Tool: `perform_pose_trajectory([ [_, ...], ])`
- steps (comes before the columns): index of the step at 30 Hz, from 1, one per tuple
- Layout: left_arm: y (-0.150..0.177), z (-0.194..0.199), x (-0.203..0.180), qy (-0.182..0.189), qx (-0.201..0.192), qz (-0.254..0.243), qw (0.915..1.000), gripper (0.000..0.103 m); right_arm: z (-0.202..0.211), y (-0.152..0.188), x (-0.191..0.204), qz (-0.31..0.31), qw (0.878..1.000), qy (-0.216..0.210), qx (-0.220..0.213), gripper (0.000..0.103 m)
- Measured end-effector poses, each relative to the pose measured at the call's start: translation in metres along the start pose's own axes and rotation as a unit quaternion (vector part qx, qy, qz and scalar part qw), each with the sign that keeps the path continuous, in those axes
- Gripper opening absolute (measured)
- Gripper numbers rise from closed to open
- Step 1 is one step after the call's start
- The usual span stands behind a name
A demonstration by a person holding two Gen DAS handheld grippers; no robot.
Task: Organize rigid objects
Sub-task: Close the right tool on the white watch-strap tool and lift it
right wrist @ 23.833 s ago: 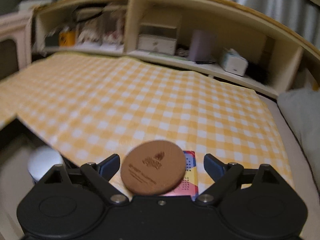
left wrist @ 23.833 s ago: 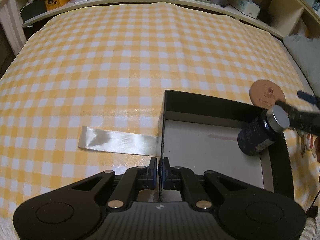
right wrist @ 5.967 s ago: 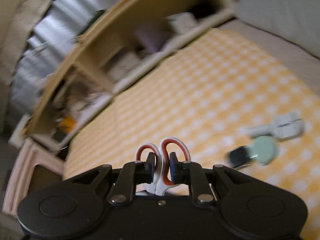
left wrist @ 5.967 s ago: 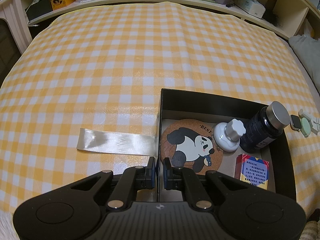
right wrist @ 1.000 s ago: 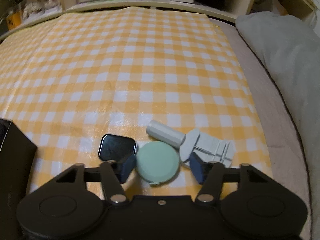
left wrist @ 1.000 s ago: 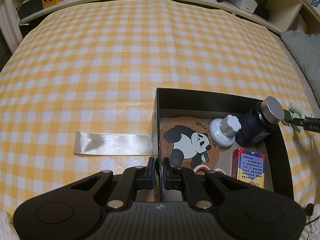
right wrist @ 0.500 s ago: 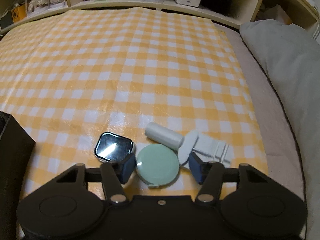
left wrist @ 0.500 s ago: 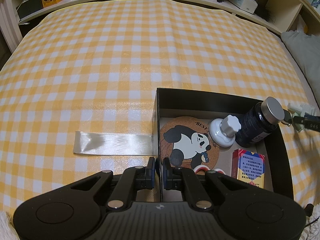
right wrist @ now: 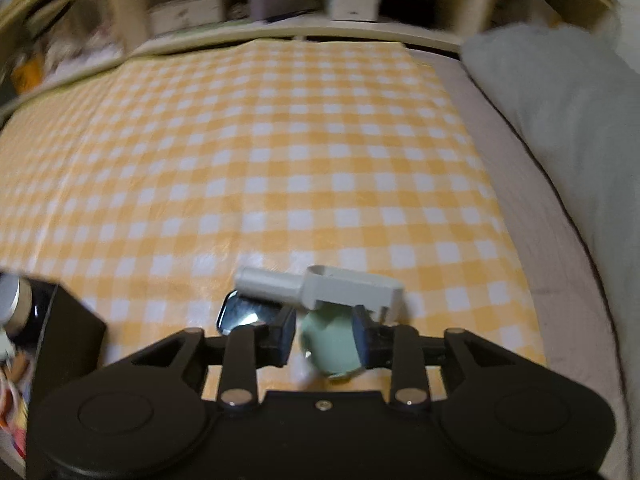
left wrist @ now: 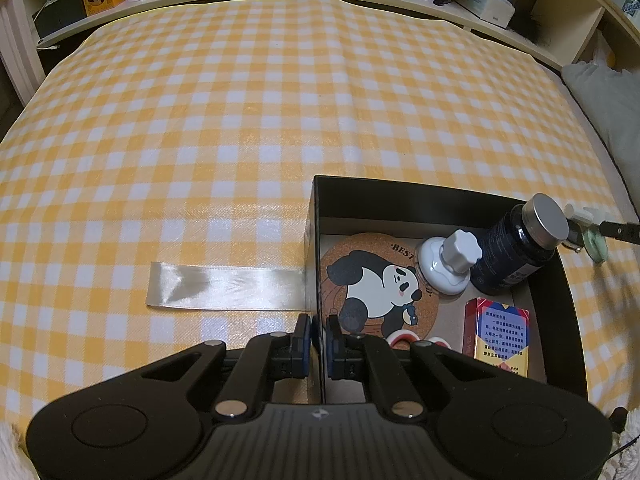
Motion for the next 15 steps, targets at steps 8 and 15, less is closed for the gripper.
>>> perform_pose_trajectory([
  [8,0.000,0.000,-0.001,0.000,0.000,0.001,1.0000,0.007,-0.011,0.002,-0.020,-0.063,0.998,-0.012,0.004,0.080],
  [15,0.000,0.000,0.000,0.000,0.000,0.001,1.0000,0.007,-0.018,0.002,-0.025,-0.050,0.999,0.011,-0.002,0.086],
])
Point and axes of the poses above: each gripper's, at about its wrist camera, not at the fingertips, and z roughly against the way its jaws point, x to its left, y to its underside, the point moved 2 cm from there along -z, roughly the way its jaws point, and after that the axes turned 1 degree about -z, right-handed, at the moved point
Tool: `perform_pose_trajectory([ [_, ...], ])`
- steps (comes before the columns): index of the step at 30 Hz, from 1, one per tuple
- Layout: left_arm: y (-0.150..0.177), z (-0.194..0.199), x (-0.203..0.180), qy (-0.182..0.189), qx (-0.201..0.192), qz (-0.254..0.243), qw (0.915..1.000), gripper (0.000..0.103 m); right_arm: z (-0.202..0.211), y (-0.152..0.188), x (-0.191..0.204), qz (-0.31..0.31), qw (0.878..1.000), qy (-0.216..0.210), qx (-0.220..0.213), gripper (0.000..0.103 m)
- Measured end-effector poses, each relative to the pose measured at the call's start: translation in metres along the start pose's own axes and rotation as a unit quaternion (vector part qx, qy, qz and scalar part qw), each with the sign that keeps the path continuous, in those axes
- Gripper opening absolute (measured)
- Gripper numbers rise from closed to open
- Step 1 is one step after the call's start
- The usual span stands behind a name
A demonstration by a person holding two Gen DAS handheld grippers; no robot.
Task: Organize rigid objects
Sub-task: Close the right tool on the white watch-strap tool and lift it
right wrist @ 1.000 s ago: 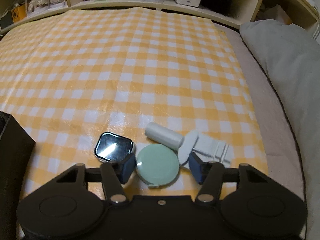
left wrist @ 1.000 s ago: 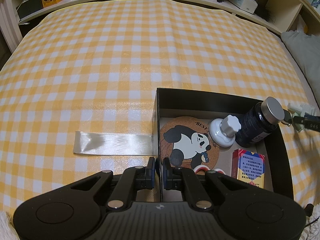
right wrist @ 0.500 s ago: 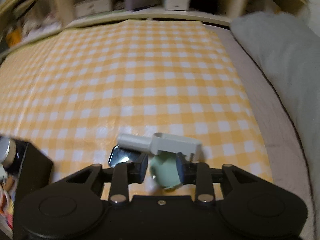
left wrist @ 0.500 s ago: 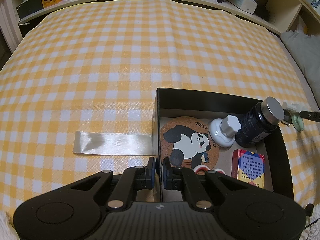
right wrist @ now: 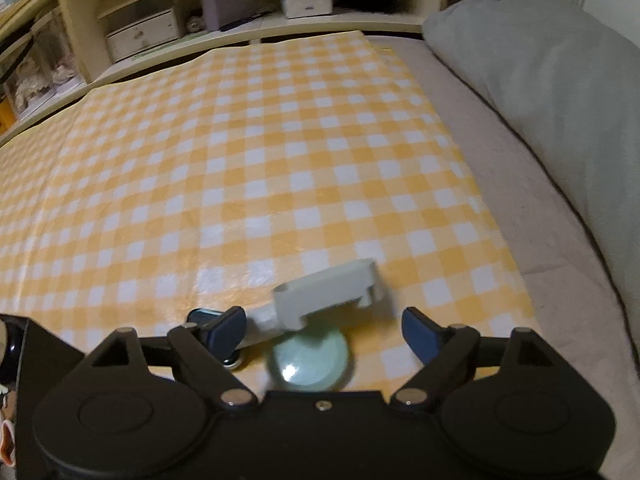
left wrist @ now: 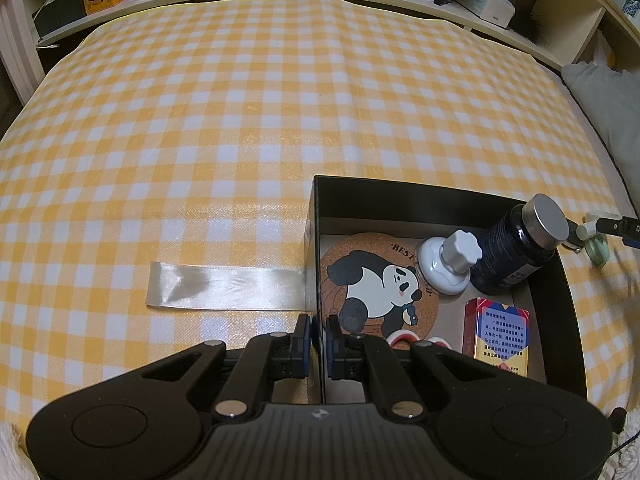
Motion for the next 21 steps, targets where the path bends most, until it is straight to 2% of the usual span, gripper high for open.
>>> perform_pose_trajectory([
  [3,0.000,0.000,0.000,0.000,0.000,0.000,1.0000,0.007,0.001,-0.003,-0.012,-0.008,1.000,-0.003,-0.008,0.086],
  [7,0.000,0.000,0.000,0.000,0.000,0.000,1.0000,0.007,0.001,-0.006,-0.025,0.012,0.999,-0.036,-0.023,0.086],
  [9,0.000,0.000,0.000,0.000,0.000,0.001,1.0000,0.007,-0.001,-0.005,-0.029,0.020,0.999,-0.042,-0.022,0.086],
  [12,0.000,0.000,0.000,0.000,0.000,0.000,1.0000,0.007,-0.003,-0.004,-0.035,0.002,0.998,-0.067,-0.015,0.085],
  [17,-0.001,0.000,0.000,0.000,0.000,0.000,1.0000,0.007,-0.006,-0.004,-0.027,-0.002,0.996,-0.087,-0.009,0.085],
  [21,-0.001,0.000,0.000,0.000,0.000,0.000,1.0000,0.007,-0.009,-0.001,-0.018,0.006,0.997,-0.081,-0.002,0.069],
])
Point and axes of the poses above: each gripper's, at about its wrist camera, not at the fingertips, and z roughly against the way its jaws point, x to its left, y to its underside, the point moved 2 cm from there along -z, roughly the way its jaws point, and after that the axes turned 1 degree about -z, right-handed, at the moved point
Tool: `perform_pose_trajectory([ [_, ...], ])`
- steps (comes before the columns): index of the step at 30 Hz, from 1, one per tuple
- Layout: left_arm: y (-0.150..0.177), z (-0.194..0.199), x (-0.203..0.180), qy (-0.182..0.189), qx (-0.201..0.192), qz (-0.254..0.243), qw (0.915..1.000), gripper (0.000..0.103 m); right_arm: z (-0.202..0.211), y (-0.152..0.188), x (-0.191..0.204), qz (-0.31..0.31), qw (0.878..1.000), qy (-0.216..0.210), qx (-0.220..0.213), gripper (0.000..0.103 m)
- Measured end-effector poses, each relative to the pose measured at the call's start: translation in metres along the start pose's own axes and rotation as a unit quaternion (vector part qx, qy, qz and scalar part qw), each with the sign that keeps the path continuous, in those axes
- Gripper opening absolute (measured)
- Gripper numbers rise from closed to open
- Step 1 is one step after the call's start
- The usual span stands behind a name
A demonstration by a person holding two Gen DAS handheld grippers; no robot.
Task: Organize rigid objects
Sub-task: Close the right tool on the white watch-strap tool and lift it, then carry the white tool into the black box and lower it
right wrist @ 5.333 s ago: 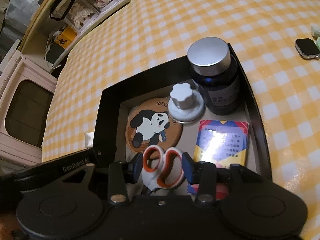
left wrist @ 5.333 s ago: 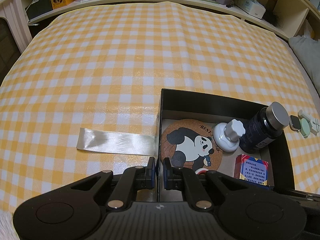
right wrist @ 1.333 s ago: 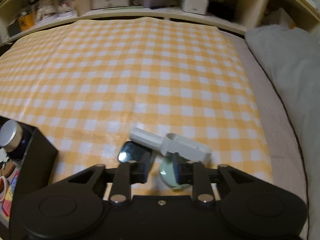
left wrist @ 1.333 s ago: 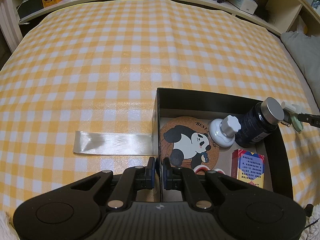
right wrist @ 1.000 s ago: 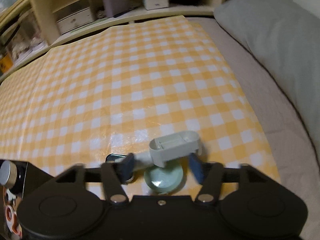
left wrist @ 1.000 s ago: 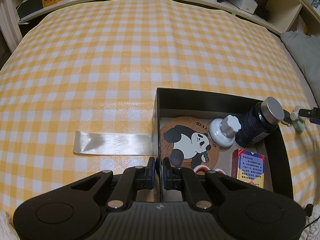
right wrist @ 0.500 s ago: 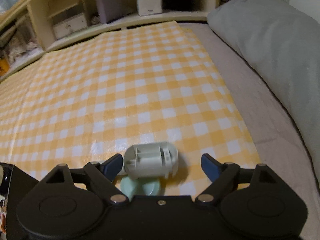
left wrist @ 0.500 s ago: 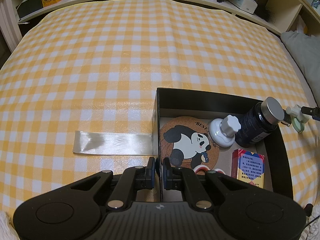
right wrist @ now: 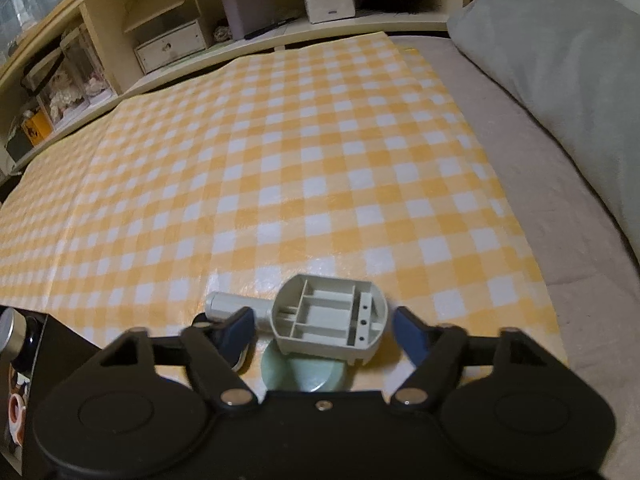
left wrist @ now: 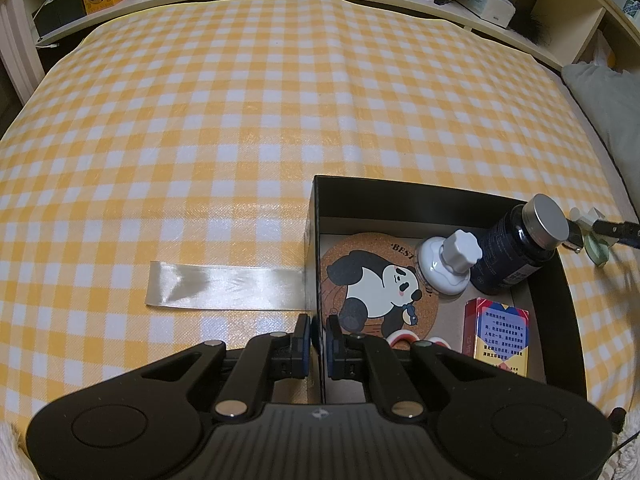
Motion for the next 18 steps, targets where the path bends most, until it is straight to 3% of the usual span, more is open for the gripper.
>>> perform_pose_trajectory([
  [1,0.000,0.000,0.000,0.000,0.000,0.000,1.0000,0.007,-0.002,0.000,0.000,0.000,1.000,0.005,0.007,0.065],
  [9,0.000,0.000,0.000,0.000,0.000,0.001,1.0000,0.007,0.007,0.001,0.005,-0.001,1.000,0.013,0.004,0.064],
  [13,0.000,0.000,0.001,-0.001,0.000,-0.001,1.0000,0.007,0.024,-0.011,0.018,-0.014,0.999,-0.013,-0.026,0.064],
  [18,0.000,0.000,0.000,0.000,0.000,0.000,1.0000,0.007,0.053,-0.022,0.058,0.003,0.995,-0.076,-0.059,0.064],
])
Point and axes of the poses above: each gripper's, at about its wrist camera, not at the fingertips, and z roughly against the way its jaws point, x to its left, y to its underside, the point moved 2 cm from there along -z, roughly the way its jaws point, and after that the axes turned 1 degree about -z, right-handed, at the moved point
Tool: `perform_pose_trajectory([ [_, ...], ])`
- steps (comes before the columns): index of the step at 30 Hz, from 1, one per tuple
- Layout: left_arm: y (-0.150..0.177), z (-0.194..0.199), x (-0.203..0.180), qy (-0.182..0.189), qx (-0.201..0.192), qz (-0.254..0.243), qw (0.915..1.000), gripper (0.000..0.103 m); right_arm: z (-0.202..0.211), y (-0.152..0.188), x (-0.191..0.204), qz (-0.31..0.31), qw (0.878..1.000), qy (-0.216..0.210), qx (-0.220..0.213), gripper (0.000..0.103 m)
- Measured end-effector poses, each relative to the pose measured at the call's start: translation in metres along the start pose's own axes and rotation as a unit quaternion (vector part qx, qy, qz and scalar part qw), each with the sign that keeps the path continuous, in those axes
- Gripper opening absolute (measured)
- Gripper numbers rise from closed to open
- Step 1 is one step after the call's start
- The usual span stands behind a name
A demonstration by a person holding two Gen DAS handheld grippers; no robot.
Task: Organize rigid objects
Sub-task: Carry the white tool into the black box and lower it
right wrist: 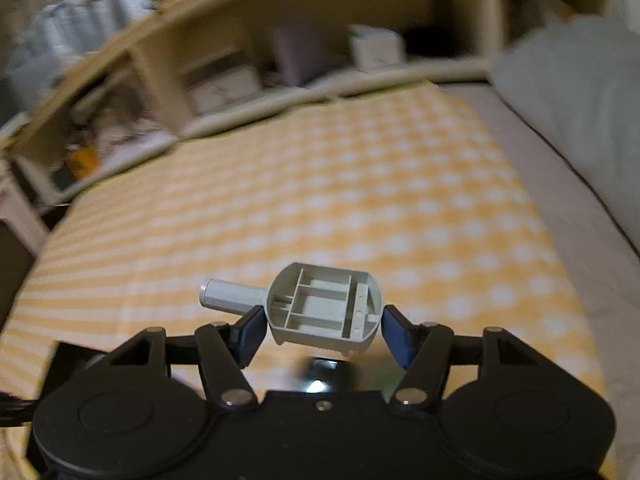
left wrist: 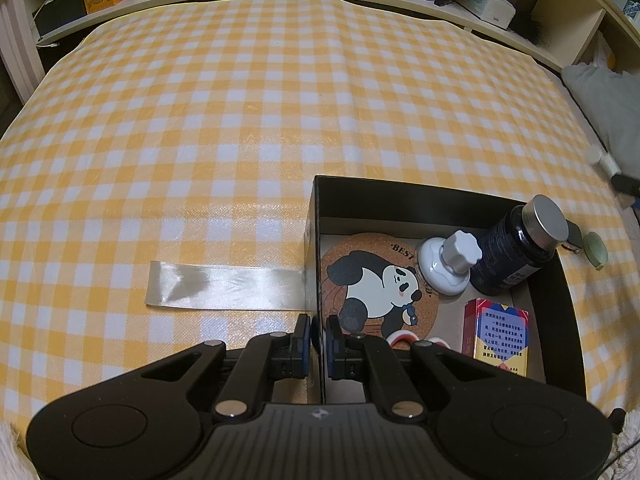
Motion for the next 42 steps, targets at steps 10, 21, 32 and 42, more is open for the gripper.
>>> perform_pose_trajectory([
  [10,0.000,0.000,0.000,0.000,0.000,0.000,1.0000,0.007,0.039,0.018,0.106,0.087,0.988,-0.128,0.020,0.064],
  [21,0.000,0.000,0.001,0.001,0.001,0.002,1.0000,0.008,0.017,0.088,0.166,0.173,0.965,-0.142,0.135,0.064],
  [32,-0.001,0.000,0.000,0.002,0.002,0.004,1.0000,0.007,-0.016,0.123,0.216,0.263,0.948,-0.121,0.131,0.064],
  [42,-0.001,0.000,0.000,0.002,0.002,0.003,1.0000,0.007,-0.022,0.120,0.233,0.391,0.908,-0.147,0.040,0.064],
])
Point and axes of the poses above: each gripper's, at about its wrist camera, not at the fingertips, and z roughly against the way its jaws point, x to its left, y to its underside, the point moved 2 cm from there along -z, roughly the way its jaws point, and after that the axes turned 1 degree about -z, right-handed, at the moved point
